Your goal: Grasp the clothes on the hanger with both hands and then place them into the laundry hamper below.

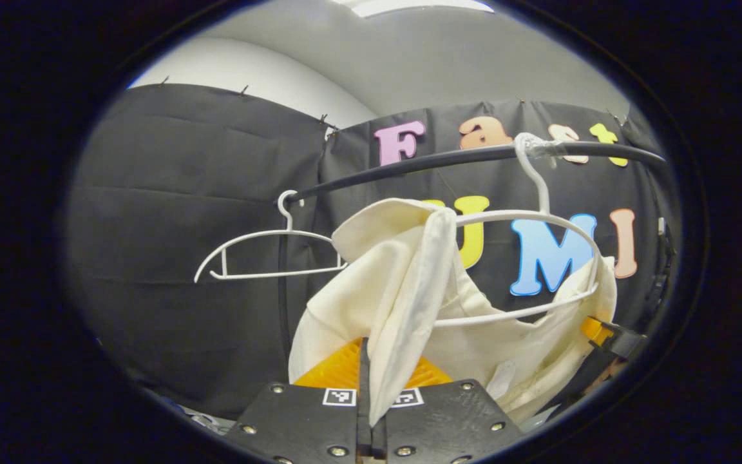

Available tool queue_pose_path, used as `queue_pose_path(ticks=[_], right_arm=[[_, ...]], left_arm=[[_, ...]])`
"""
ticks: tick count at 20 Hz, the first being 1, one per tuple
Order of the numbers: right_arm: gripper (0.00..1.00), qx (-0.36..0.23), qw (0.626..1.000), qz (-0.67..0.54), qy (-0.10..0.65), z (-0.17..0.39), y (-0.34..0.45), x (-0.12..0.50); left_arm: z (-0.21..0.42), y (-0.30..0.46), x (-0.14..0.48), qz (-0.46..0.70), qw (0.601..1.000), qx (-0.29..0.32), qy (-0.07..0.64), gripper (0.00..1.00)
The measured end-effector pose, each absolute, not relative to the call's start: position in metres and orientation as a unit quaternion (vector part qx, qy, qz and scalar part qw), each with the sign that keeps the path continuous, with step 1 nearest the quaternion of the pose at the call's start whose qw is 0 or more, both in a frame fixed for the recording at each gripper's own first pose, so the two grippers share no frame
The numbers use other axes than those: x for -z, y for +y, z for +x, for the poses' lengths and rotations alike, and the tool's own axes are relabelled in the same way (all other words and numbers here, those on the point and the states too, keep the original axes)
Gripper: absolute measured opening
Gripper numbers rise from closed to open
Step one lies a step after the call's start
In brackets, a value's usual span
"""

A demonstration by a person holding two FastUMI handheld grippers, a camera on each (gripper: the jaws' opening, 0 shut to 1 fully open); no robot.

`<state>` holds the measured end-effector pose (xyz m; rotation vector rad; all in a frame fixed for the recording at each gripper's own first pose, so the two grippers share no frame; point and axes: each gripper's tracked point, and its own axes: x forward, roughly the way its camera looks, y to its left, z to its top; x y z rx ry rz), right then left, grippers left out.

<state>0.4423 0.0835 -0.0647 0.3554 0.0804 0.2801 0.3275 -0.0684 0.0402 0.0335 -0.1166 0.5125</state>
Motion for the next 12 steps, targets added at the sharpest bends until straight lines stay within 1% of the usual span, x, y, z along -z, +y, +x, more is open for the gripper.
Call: queue_pose_path(ticks=[5,9,12], right_arm=[[0.03,-0.125,0.974,0.185,0.022,0.451,0.082,0.049],[0.03,-0.115,0.974,0.194,0.007,0.455,0.073,0.036],[0.03,-0.108,0.975,0.194,0.008,0.458,0.066,0.034]], left_arm=[[0.309,-0.056,-0.051,-0.014,0.963,-0.26,-0.068,0.02],[0.306,-0.047,-0.054,-0.043,0.962,-0.258,-0.072,0.01],[0.305,-0.042,-0.061,-0.074,0.967,-0.233,-0.077,0.01]])
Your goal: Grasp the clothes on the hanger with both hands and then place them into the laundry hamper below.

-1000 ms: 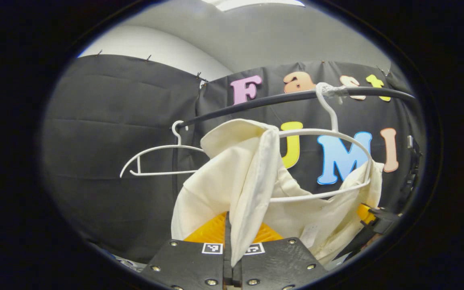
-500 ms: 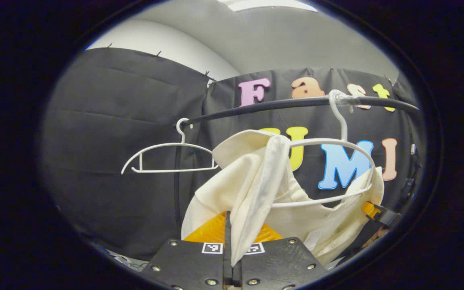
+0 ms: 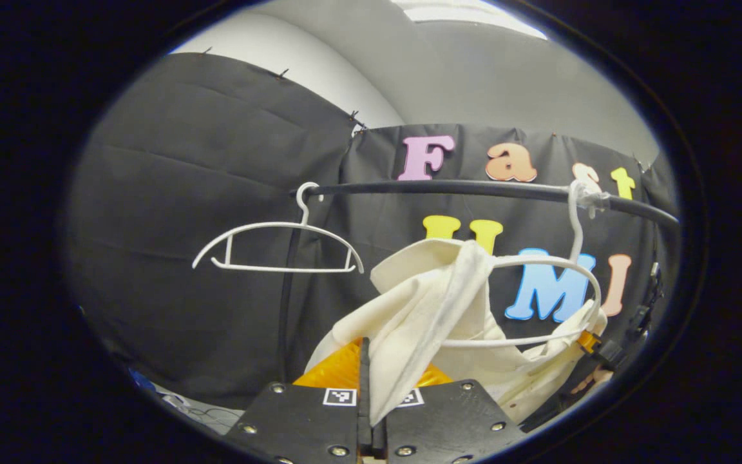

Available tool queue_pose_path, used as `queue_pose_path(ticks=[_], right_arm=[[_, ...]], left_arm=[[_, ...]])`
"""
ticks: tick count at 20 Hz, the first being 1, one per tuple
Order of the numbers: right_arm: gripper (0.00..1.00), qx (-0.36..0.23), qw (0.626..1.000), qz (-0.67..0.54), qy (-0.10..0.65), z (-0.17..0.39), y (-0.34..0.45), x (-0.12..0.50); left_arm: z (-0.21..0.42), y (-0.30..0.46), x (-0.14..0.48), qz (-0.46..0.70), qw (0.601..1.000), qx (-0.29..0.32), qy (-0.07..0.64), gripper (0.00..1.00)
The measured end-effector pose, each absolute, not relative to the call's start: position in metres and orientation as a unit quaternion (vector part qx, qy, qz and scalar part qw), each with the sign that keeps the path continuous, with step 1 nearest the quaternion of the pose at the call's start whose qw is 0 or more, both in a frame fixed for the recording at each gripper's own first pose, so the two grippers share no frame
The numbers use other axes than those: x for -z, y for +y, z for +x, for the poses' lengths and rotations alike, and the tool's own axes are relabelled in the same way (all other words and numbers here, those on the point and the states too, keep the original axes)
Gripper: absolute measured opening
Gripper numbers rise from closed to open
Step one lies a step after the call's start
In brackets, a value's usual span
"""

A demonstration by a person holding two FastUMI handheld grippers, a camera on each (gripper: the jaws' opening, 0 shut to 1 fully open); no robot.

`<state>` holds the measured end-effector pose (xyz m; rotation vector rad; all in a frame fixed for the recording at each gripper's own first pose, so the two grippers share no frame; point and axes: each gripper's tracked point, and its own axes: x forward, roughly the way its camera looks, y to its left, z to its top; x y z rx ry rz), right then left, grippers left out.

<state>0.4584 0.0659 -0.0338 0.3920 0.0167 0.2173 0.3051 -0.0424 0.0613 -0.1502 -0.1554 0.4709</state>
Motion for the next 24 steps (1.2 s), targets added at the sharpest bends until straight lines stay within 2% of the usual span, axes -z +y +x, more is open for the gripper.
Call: queue_pose_path(ticks=[5,10,17,19,21,24], right_arm=[[0.03,-0.101,0.977,0.19,0.01,0.462,0.052,0.033],[0.03,-0.105,0.978,0.178,0.006,0.461,0.043,0.025],[0.02,-0.096,0.982,0.161,0.003,0.456,0.034,0.014],[0.0,-0.086,0.983,0.16,0.005,0.451,0.03,0.012],[0.03,-0.073,0.986,0.152,0.0,0.446,0.027,0.012],[0.0,-0.052,0.986,0.155,0.004,0.436,0.021,0.016]], left_arm=[[0.298,-0.044,-0.076,-0.107,0.974,-0.182,-0.086,0.02],[0.291,-0.046,-0.08,-0.125,0.984,-0.12,-0.052,0.01],[0.287,-0.046,-0.1,-0.142,0.988,-0.05,-0.039,0.01],[0.286,-0.049,-0.094,-0.124,0.992,-0.028,-0.01,0.02],[0.298,-0.048,-0.086,-0.094,0.995,-0.025,0.015,0.04],[0.305,-0.053,-0.075,-0.052,0.998,-0.018,0.027,0.04]])
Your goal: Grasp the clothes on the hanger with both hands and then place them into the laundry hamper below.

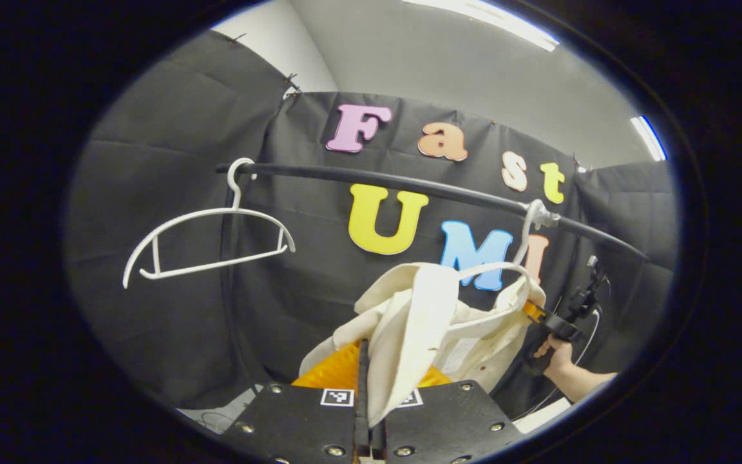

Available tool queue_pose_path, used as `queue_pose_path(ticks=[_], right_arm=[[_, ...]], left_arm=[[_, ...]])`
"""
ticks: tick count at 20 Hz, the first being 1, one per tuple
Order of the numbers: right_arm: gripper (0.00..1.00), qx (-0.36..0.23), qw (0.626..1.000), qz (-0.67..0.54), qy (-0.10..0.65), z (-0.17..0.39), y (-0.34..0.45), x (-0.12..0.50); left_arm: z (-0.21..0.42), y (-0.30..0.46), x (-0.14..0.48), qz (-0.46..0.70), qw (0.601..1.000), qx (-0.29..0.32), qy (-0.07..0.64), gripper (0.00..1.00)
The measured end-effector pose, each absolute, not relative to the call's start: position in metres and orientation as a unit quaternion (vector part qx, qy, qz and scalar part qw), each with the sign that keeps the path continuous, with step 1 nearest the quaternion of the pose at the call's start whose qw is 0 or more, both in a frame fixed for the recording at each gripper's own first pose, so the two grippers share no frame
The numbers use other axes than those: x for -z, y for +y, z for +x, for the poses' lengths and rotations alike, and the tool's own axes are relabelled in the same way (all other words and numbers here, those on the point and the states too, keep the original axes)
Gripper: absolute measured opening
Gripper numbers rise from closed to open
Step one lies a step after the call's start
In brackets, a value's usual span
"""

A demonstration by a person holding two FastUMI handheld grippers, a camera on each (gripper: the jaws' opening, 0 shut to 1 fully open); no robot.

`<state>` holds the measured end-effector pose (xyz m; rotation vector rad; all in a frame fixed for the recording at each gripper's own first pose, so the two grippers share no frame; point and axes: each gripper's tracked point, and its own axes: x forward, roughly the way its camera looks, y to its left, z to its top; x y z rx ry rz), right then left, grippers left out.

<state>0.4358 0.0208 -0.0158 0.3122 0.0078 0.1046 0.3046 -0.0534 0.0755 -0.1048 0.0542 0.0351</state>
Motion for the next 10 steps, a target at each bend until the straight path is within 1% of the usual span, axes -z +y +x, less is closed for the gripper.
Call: queue_pose_path(ticks=[1,2,3,4,8,10], right_arm=[[0.03,-0.047,0.987,0.155,0.005,0.433,0.019,0.017],[0.03,-0.043,0.987,0.152,0.007,0.429,0.018,0.019],[0.0,-0.04,0.988,0.149,0.01,0.425,0.016,0.02],[0.03,-0.039,0.988,0.146,0.011,0.421,0.015,0.021],[0.03,-0.039,0.99,0.133,0.0,0.41,0.01,0.009],[0.03,-0.035,0.991,0.13,-0.01,0.408,0.009,0.001]], left_arm=[[0.304,-0.056,-0.069,-0.05,0.998,-0.014,0.034,0.05],[0.303,-0.058,-0.062,-0.055,0.998,-0.008,0.042,0.04],[0.299,-0.062,-0.057,-0.065,0.997,-0.001,0.05,0.04],[0.296,-0.066,-0.056,-0.076,0.996,0.008,0.053,0.04],[0.285,-0.072,-0.09,-0.084,0.995,0.042,0.022,0.04],[0.294,-0.052,-0.088,-0.083,0.996,0.021,0.023,0.05]])
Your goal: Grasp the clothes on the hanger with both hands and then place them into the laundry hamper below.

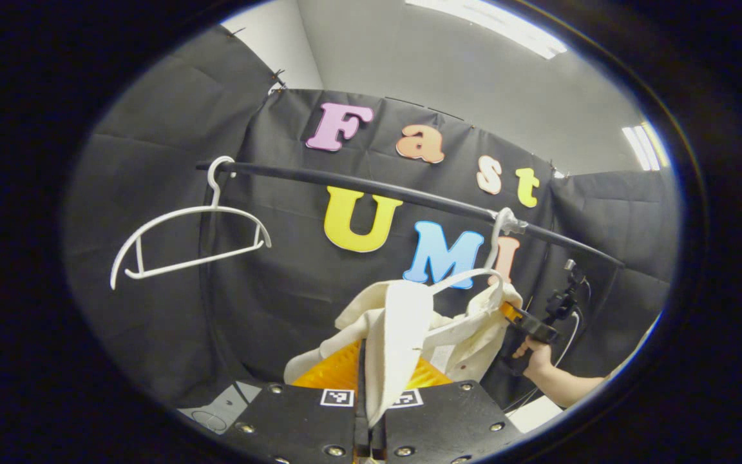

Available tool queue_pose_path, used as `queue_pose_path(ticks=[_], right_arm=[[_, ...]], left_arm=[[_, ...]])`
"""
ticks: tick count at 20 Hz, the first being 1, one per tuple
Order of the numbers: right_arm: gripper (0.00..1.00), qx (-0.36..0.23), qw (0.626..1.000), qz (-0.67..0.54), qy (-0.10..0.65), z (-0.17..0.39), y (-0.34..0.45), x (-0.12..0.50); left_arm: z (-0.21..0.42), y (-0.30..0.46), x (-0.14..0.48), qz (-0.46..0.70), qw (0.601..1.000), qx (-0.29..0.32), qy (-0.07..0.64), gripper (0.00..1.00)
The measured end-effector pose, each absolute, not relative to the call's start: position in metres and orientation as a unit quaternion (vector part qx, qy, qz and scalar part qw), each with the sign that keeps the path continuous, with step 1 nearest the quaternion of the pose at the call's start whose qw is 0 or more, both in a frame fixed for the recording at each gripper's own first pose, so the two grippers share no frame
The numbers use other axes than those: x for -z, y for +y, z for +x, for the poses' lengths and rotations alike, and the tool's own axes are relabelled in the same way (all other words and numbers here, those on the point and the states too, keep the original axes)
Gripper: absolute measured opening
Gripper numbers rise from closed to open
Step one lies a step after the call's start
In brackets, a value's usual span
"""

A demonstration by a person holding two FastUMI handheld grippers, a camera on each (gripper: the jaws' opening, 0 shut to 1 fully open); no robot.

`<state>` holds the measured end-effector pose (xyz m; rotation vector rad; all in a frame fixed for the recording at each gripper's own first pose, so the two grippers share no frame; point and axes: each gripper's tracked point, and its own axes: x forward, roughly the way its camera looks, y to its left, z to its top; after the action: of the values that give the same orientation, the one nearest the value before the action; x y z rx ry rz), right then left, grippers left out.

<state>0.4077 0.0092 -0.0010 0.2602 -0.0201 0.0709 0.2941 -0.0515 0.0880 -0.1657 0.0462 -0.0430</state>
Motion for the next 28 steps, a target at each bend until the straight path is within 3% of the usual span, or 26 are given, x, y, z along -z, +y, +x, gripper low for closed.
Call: queue_pose_path(ticks=[7,22,28], right_arm=[[0.0,-0.037,0.991,0.124,-0.015,0.399,0.015,-0.005],[0.0,0.035,0.987,0.139,0.074,0.403,-0.021,0.084],[0.03,0.052,0.987,0.129,0.081,0.35,-0.029,0.097]], left_arm=[[0.3,-0.02,-0.101,-0.144,0.989,0.025,-0.016,0.02],[0.348,-0.011,-0.005,-0.18,0.982,0.049,0.036,0.03],[0.33,-0.014,0.013,-0.181,0.981,0.052,0.049,0.03]])
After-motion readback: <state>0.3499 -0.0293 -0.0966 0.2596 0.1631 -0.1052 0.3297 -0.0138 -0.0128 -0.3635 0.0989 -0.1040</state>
